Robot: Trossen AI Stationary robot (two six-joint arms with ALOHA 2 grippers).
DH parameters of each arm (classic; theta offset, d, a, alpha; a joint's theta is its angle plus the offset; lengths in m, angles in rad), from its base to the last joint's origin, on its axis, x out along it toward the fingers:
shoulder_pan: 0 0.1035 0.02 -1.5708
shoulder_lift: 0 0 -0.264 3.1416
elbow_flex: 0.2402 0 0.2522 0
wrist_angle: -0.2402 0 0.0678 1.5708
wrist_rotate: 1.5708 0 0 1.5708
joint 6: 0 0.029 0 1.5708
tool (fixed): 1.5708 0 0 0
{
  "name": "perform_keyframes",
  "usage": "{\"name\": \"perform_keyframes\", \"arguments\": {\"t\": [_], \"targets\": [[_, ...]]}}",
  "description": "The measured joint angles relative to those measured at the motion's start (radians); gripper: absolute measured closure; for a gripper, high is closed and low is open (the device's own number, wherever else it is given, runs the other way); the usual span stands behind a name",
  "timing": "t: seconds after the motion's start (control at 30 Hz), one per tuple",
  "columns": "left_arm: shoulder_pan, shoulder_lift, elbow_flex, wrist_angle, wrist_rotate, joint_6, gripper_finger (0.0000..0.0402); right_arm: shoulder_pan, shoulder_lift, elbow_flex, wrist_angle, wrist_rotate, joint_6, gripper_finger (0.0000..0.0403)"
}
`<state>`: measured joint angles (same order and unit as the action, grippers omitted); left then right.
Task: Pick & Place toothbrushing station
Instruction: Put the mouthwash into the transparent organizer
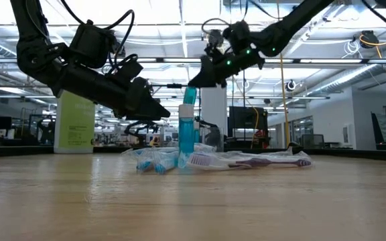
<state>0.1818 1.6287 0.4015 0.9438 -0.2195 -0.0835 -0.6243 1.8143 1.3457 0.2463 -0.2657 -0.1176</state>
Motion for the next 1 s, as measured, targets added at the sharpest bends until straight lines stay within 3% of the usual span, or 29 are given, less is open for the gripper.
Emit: {"name": "perform_keyframes", "arguments": {"t": [0.67,1.0], "targets": [[0.000,0.000,0.000,-0.007,0.000,0.002,0.0106,-0.005,0.151,0.000,-0.006,0.003,0.002,0.0312],[0.000,0.000,0.000,-0.007,0.000,0.002,0.0105,-0.007,0.167,0.000,-0.005,0.005,-0.013,0.0312]]}}
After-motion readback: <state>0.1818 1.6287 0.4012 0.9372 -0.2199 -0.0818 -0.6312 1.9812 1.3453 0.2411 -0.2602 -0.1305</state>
